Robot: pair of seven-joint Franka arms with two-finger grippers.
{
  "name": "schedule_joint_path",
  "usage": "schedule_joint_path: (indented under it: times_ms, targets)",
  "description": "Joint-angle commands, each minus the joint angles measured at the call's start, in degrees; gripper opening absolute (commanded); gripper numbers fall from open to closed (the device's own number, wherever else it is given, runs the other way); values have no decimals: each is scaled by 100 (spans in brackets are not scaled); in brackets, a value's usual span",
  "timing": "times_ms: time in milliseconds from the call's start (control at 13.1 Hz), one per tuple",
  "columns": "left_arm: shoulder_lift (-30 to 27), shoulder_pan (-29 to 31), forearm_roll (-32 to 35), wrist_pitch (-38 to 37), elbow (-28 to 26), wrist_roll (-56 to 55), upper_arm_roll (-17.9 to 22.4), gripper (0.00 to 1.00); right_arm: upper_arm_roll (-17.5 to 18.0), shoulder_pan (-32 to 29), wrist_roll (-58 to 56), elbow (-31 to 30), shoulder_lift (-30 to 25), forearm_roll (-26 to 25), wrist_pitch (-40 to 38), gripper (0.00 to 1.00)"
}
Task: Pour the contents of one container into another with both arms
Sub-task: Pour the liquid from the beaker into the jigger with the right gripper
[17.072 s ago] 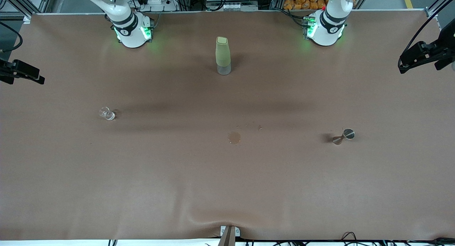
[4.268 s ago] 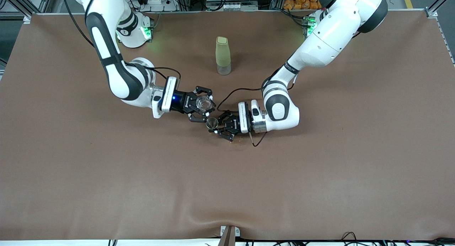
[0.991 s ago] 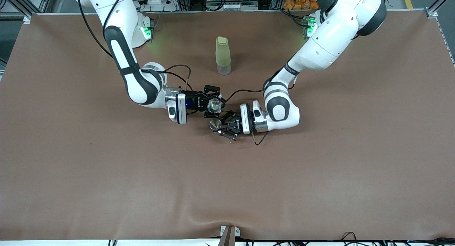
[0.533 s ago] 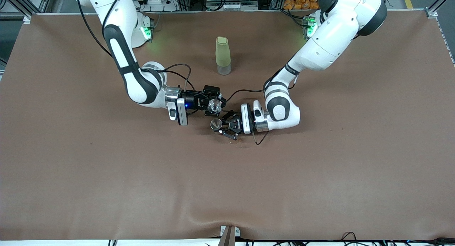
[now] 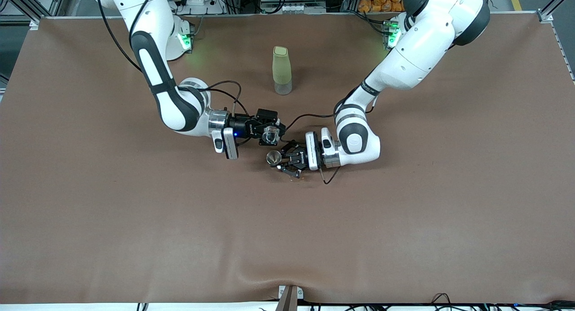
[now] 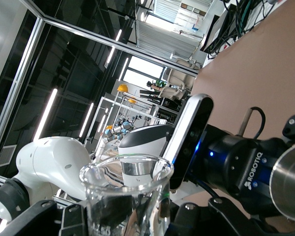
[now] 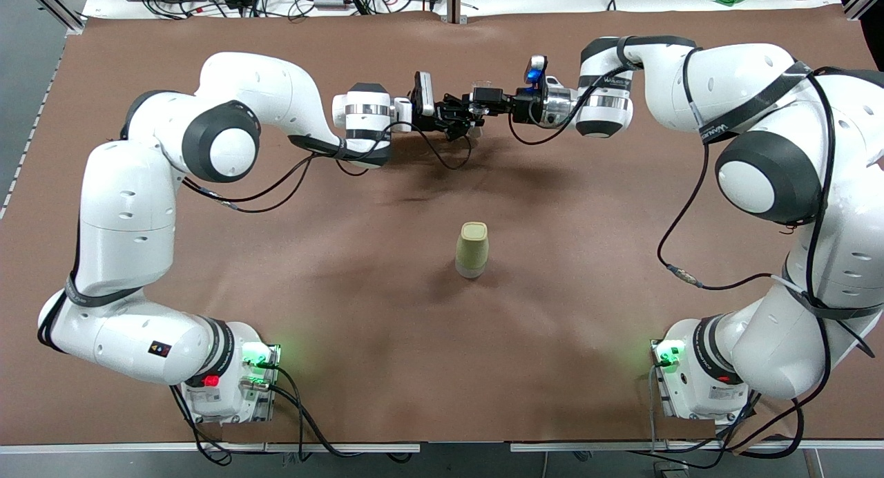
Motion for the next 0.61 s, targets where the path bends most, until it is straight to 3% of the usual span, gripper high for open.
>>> schedule_joint_path:
  times_ms: [0,533]
  targets:
    - [-124,20,-142,-60,-79,82,-3,0,-10,37,469,-106,-162,-132,26,0]
    - [-150,20,-124,-60,-106,135,-56,0,-10,20,1234,-62,-162,-186,35,0]
